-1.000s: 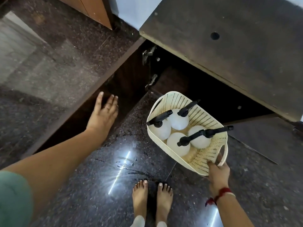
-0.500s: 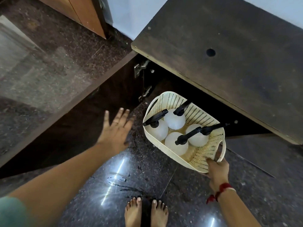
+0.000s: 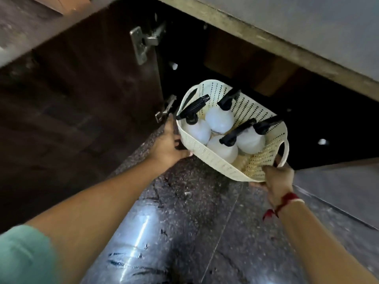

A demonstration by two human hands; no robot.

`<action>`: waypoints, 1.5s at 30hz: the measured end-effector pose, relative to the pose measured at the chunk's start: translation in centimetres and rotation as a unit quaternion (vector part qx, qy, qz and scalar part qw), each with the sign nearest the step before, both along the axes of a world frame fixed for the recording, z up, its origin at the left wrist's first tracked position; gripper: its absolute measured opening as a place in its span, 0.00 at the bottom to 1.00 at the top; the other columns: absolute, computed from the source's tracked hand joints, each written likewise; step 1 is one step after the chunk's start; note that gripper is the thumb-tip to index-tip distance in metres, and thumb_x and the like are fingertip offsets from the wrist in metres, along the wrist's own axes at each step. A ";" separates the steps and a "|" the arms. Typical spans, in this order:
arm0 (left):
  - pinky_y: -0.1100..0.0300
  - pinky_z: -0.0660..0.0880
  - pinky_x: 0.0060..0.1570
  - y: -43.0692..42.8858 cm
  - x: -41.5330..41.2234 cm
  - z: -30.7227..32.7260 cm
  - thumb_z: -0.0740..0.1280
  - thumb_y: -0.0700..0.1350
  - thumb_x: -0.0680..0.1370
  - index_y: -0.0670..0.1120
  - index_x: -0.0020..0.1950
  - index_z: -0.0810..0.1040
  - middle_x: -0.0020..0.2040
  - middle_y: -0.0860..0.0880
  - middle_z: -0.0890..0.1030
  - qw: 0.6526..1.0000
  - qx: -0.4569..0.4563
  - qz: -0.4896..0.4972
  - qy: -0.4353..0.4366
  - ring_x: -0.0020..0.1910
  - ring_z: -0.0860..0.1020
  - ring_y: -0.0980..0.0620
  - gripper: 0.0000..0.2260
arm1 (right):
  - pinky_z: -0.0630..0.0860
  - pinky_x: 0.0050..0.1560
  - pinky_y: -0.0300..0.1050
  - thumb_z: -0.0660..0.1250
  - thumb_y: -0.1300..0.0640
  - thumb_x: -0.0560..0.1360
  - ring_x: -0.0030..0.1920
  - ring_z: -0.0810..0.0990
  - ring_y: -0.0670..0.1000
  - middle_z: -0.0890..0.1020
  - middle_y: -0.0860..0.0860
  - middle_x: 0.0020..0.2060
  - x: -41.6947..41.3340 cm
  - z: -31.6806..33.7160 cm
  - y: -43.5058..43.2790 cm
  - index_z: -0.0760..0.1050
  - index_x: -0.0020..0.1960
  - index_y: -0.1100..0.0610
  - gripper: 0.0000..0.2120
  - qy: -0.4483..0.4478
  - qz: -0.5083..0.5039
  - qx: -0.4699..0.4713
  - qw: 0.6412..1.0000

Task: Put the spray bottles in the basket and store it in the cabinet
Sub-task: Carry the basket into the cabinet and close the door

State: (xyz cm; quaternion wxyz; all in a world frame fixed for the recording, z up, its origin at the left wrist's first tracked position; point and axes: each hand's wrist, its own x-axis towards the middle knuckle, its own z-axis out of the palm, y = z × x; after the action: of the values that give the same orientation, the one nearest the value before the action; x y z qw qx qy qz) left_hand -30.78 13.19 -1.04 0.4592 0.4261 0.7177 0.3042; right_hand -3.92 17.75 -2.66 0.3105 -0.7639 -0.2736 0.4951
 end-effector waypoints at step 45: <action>0.52 0.79 0.48 17.3 2.0 -4.6 0.71 0.38 0.71 0.49 0.61 0.67 0.44 0.44 0.82 0.970 0.124 0.023 0.206 0.45 0.81 0.45 0.22 | 0.78 0.34 0.53 0.58 0.64 0.78 0.53 0.79 0.62 0.78 0.61 0.60 1.8 -1.9 18.5 0.67 0.69 0.58 0.20 -0.005 0.070 -0.019 0.997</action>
State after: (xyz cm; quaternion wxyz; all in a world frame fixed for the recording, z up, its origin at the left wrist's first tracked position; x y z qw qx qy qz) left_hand -28.76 30.52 -5.67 0.2380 0.5164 0.7630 0.3074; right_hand -2.14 36.21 -4.56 0.2595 -0.7511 -0.3185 0.5167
